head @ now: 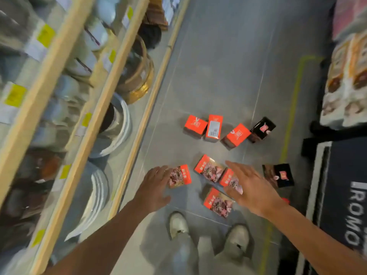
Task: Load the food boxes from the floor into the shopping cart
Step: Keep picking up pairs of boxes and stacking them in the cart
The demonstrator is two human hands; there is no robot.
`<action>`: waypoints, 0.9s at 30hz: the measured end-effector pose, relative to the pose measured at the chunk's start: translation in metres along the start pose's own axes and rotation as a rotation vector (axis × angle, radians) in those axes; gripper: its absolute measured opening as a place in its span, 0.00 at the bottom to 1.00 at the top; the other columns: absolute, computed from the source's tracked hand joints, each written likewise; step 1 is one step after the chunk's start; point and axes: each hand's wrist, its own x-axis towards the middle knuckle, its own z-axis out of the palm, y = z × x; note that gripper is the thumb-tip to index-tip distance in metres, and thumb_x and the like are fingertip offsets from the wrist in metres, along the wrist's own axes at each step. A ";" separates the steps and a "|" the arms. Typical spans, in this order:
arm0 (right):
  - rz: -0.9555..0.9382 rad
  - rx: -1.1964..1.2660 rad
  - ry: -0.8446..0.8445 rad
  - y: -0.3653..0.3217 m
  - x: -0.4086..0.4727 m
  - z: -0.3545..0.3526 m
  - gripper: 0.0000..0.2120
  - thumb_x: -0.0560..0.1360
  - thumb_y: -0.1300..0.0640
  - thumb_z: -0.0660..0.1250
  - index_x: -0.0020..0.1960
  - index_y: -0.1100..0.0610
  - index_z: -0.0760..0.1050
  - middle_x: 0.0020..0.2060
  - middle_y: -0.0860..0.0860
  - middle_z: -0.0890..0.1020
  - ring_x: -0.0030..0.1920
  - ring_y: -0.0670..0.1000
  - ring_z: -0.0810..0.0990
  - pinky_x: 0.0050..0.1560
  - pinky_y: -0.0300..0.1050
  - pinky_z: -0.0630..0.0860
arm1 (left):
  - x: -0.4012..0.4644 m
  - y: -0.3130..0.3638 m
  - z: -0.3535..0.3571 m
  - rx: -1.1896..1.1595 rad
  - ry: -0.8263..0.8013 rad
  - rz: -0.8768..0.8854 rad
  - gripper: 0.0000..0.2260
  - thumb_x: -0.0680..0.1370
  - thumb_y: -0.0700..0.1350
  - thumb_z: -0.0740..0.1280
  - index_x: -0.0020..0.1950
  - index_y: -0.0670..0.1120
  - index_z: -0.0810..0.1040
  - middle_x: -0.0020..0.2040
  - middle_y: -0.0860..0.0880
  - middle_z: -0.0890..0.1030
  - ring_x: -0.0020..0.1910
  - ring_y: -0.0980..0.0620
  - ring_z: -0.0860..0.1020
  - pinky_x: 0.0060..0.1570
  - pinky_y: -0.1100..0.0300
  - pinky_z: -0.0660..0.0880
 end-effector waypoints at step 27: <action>-0.021 0.078 0.063 0.162 0.169 0.278 0.38 0.73 0.34 0.66 0.77 0.50 0.63 0.70 0.49 0.73 0.70 0.52 0.69 0.70 0.42 0.62 | 0.215 -0.114 0.288 0.154 0.142 -0.186 0.56 0.45 0.48 0.80 0.72 0.37 0.67 0.61 0.36 0.74 0.57 0.34 0.75 0.58 0.39 0.71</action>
